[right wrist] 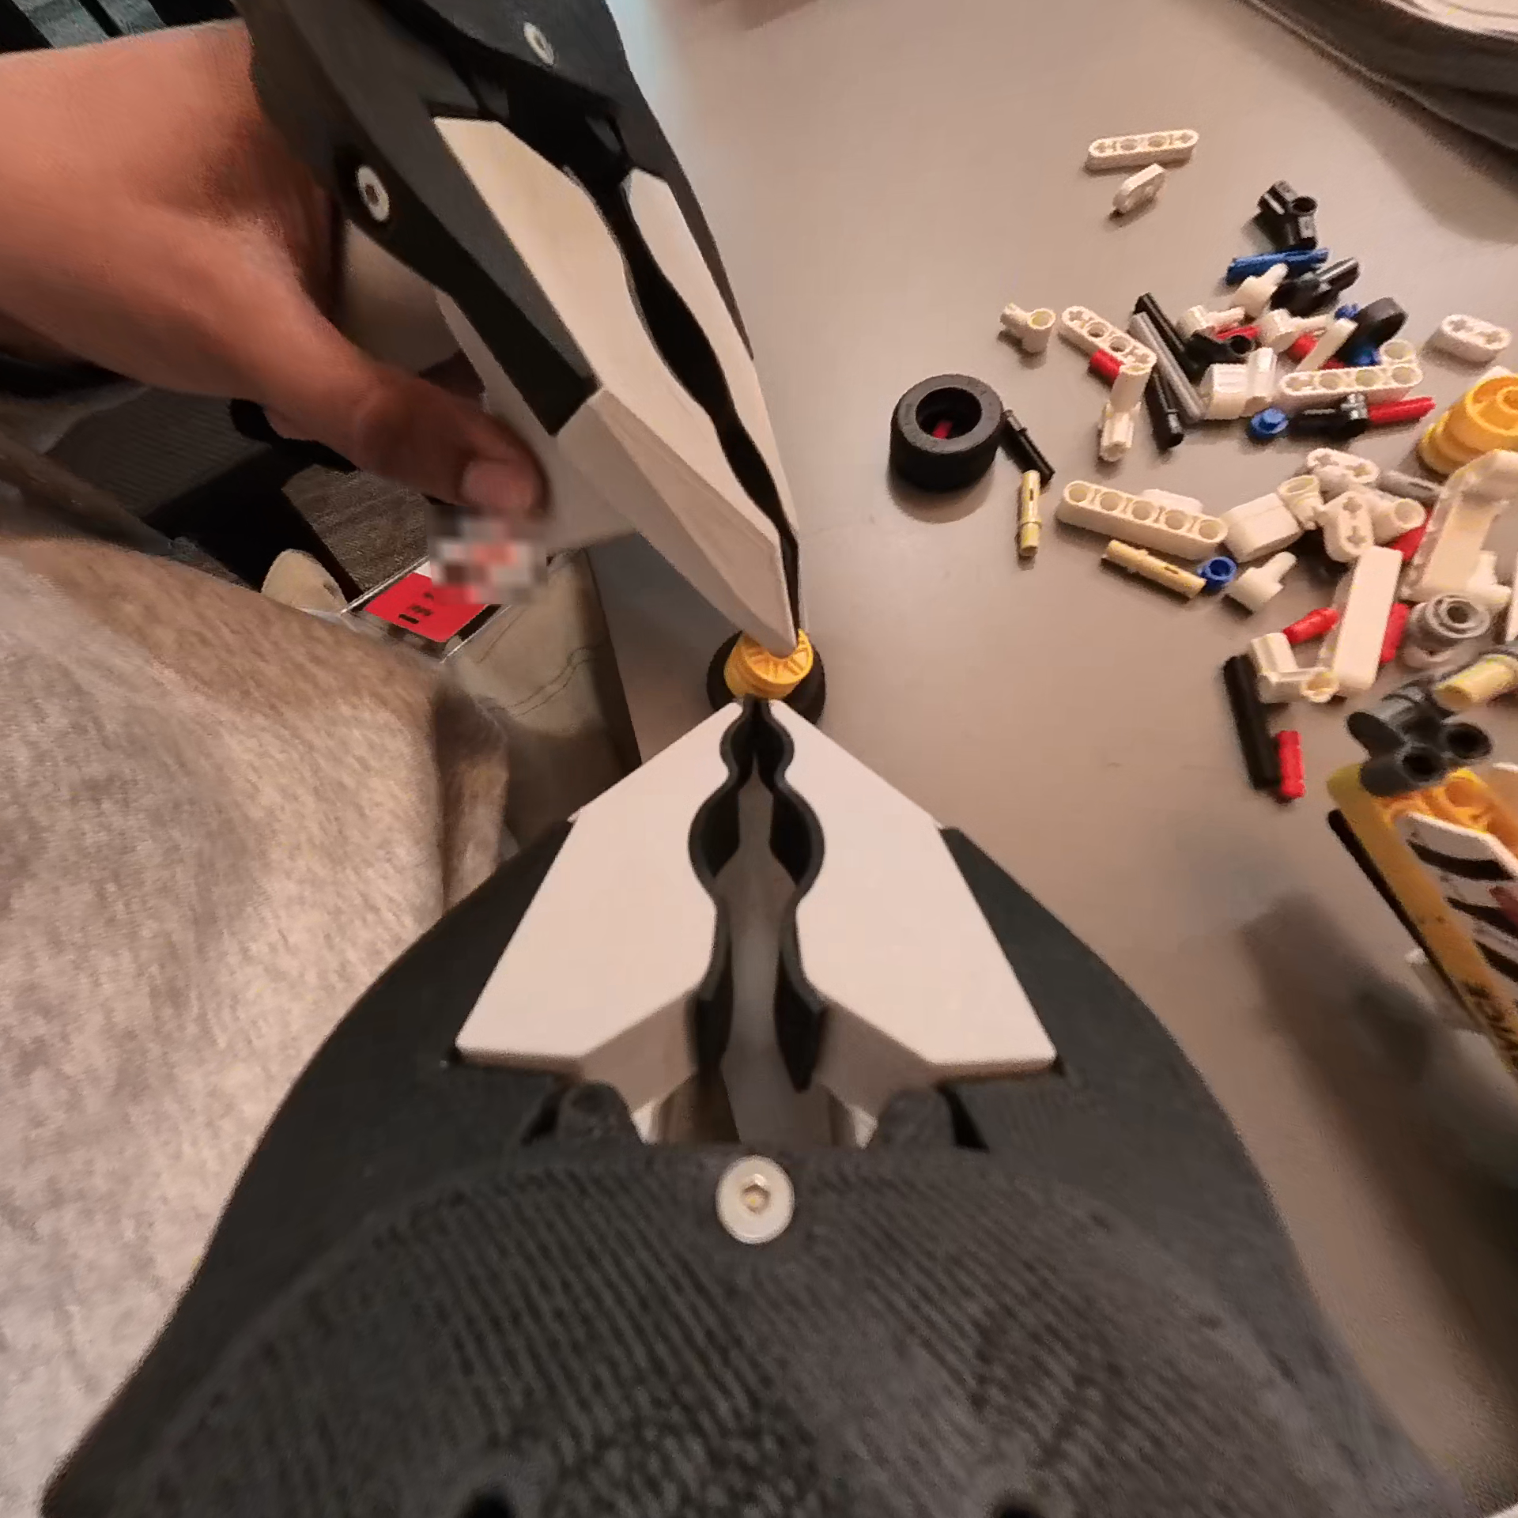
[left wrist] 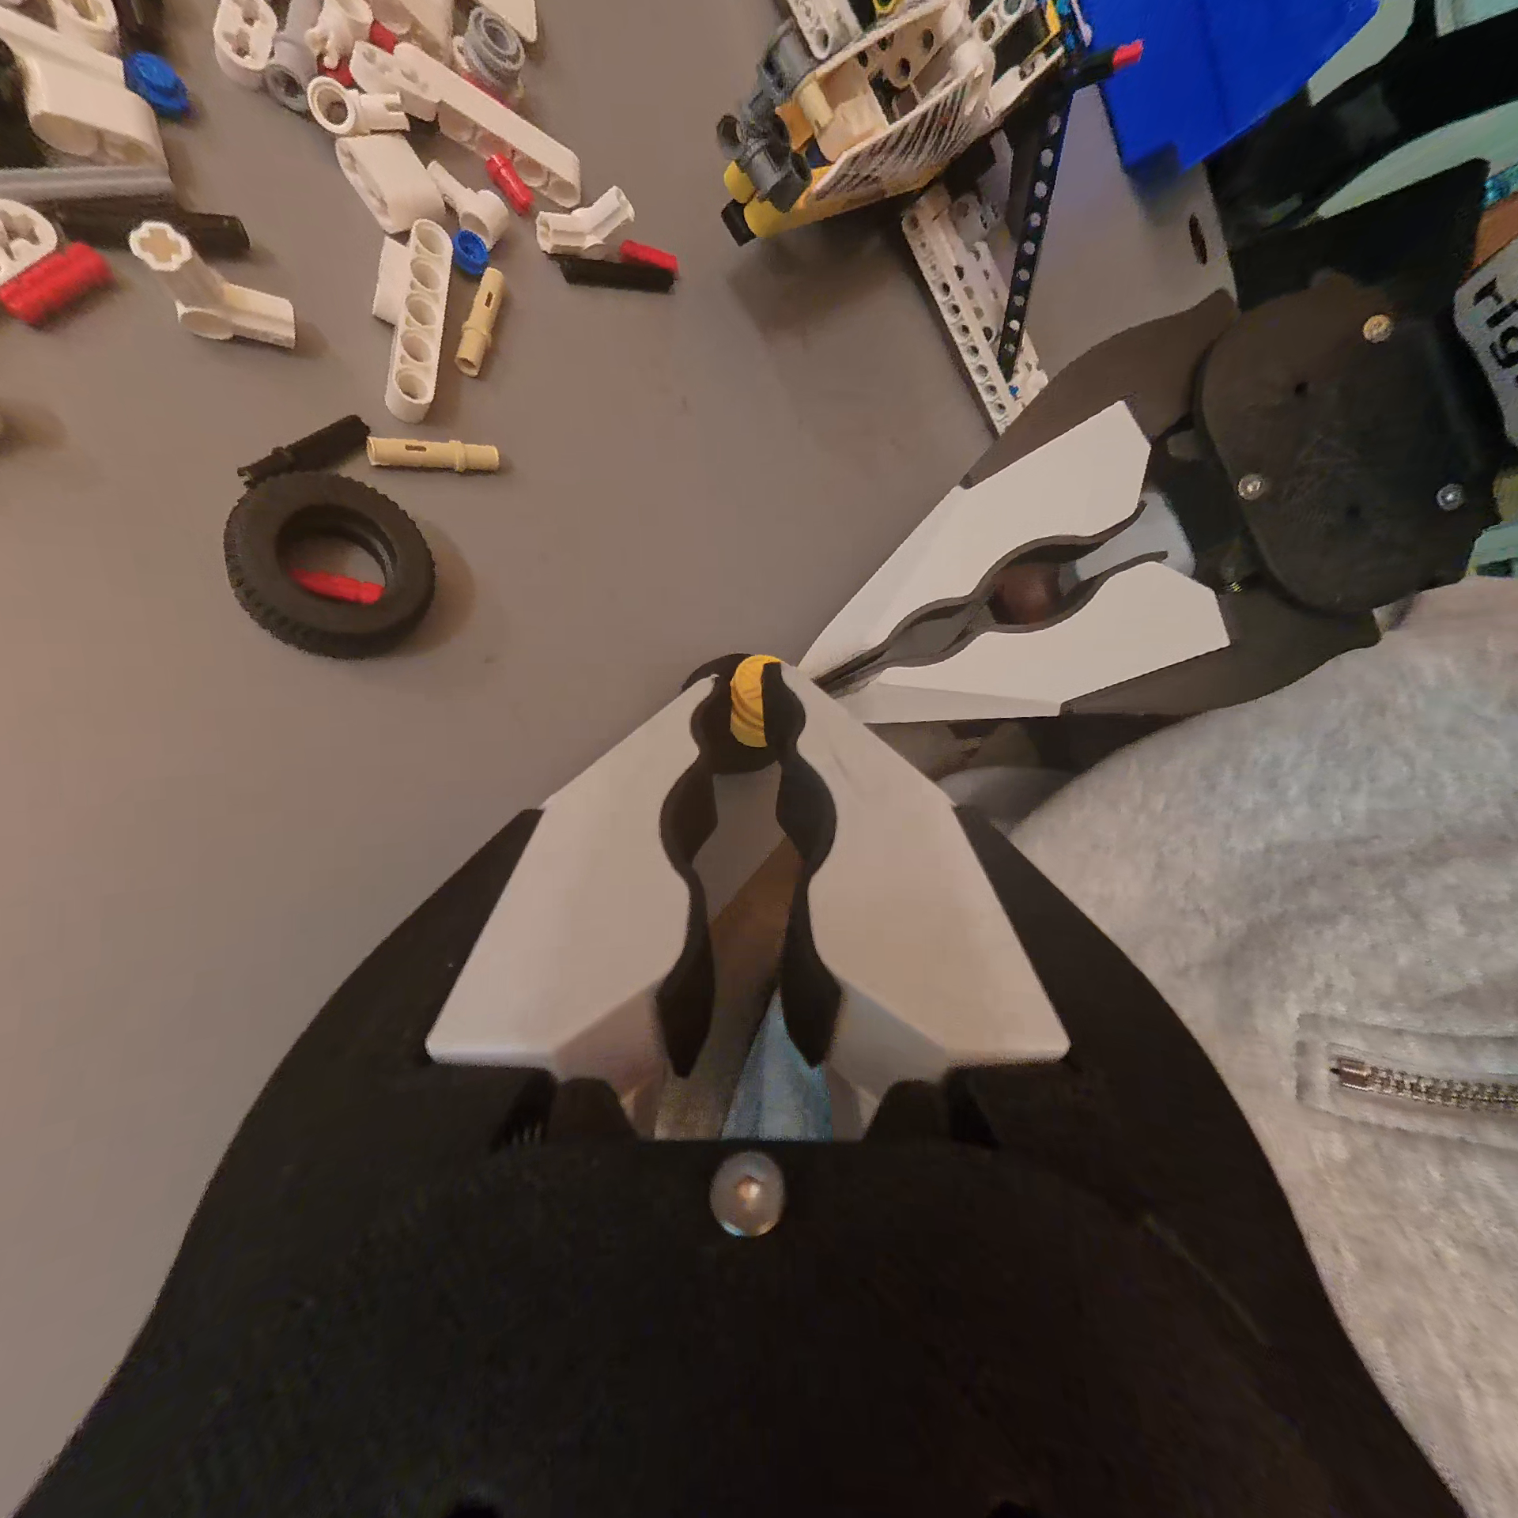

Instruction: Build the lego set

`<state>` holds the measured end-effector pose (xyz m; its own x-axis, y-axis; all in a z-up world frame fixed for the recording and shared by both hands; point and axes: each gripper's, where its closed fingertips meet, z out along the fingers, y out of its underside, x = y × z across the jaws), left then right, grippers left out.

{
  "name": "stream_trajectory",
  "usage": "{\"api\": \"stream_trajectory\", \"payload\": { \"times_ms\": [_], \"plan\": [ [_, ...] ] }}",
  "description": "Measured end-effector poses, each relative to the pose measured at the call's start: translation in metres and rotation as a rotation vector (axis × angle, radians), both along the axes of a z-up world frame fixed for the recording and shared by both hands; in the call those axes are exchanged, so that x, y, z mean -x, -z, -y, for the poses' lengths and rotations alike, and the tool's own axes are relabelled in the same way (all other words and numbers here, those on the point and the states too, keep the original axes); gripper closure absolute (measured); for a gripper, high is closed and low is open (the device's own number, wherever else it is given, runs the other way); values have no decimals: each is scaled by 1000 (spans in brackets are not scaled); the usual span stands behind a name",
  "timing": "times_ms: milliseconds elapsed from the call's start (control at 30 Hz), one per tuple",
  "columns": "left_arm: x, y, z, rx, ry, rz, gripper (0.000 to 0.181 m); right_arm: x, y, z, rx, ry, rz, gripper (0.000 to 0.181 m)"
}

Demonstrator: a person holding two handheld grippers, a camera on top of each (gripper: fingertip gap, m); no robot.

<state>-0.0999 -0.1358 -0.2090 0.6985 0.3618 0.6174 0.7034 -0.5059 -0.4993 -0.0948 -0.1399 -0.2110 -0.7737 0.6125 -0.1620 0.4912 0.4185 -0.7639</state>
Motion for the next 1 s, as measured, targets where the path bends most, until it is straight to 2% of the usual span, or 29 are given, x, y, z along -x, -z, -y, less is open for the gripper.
{"api": "stream_trajectory", "payload": {
  "times_ms": [267, 400, 500, 700, 767, 867, 933, 1000],
  "plan": [
    [0, 0, 0, -51, 2, -31, 170, 0, 0, 0, 4, 10, 9, 181],
    [1, -1, 0, -71, -2, -48, 171, -1, -5, 0, 83, 28, 32, 181],
    [1, -1, 0, -89, -12, -66, 171, 2, -23, 1, 230, 47, 56, 171],
    [2, -3, -1, -164, -46, 4, 171, 6, -10, 5, 146, 26, 65, 155],
    [1, -4, -2, -196, -52, 36, 171, 9, -6, 7, 123, 30, 61, 165],
    [1, -10, -3, -266, -65, 72, 165, 10, -5, 8, 126, 23, 65, 167],
    [2, -23, -1, -340, -70, 20, 163, 10, -5, 7, 156, 34, 90, 166],
    [2, -25, 2, -328, -65, -40, 161, 11, -7, 5, 194, 50, 100, 166]
  ]
}}
